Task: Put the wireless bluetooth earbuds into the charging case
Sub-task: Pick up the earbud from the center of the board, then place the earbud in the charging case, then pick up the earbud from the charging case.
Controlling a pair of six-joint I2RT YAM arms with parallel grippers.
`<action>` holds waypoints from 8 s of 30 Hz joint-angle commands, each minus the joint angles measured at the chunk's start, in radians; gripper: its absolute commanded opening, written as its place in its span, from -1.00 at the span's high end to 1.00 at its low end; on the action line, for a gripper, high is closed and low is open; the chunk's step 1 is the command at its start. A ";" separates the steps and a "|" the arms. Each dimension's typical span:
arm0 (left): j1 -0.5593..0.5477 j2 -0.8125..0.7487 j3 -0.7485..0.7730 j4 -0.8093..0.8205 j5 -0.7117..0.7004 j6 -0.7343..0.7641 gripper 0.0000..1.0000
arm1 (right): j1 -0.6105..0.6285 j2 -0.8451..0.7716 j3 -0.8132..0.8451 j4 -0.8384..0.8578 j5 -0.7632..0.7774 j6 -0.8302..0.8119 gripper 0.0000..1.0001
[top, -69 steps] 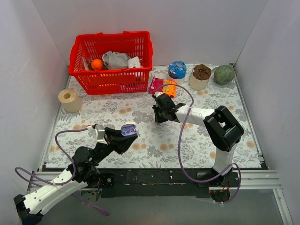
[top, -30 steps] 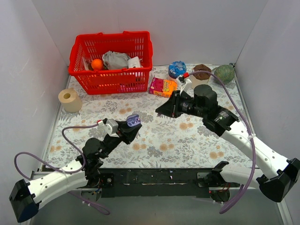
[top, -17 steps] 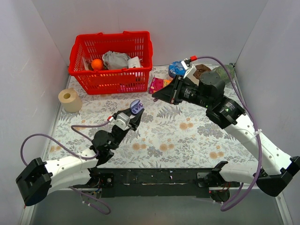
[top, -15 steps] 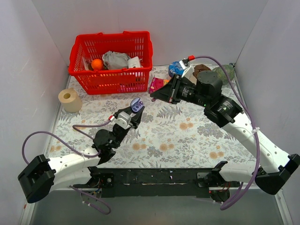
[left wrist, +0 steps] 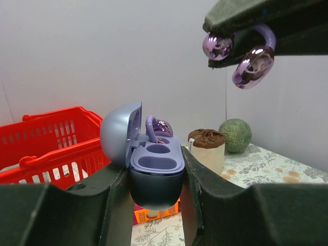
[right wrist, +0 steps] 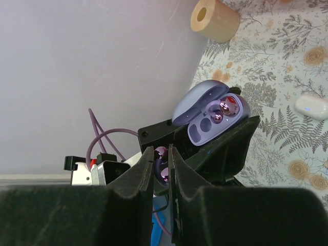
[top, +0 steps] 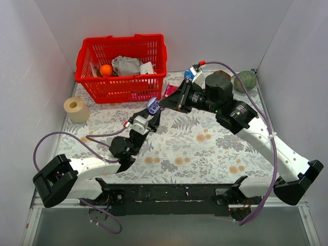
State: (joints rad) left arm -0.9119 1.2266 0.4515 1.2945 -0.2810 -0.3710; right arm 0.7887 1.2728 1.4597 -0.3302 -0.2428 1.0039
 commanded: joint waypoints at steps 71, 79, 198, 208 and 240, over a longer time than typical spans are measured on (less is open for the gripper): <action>-0.013 -0.125 -0.033 -0.162 0.272 -0.703 1.00 | 0.046 0.134 0.194 -0.191 -0.049 -0.496 0.82; -0.013 -0.084 -0.051 -0.113 0.276 -0.761 1.00 | 0.047 0.148 0.254 -0.242 -0.001 -0.501 0.41; 0.041 -0.472 -0.212 -0.451 0.692 -0.813 1.00 | 0.481 0.152 0.231 -0.573 0.481 -0.860 0.61; 0.041 -0.461 -0.218 -0.422 0.684 -0.829 1.00 | 0.480 0.138 0.231 -0.558 0.453 -0.844 0.97; 0.041 -0.239 0.001 -0.304 0.120 -0.316 1.00 | 0.437 0.129 0.444 -0.487 0.638 -0.729 0.97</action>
State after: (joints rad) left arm -0.8734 0.9348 0.3977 0.8932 -0.0593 -0.8619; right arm 1.2430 1.3636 1.8076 -0.8307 0.3347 0.2527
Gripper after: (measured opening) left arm 0.314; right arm 0.021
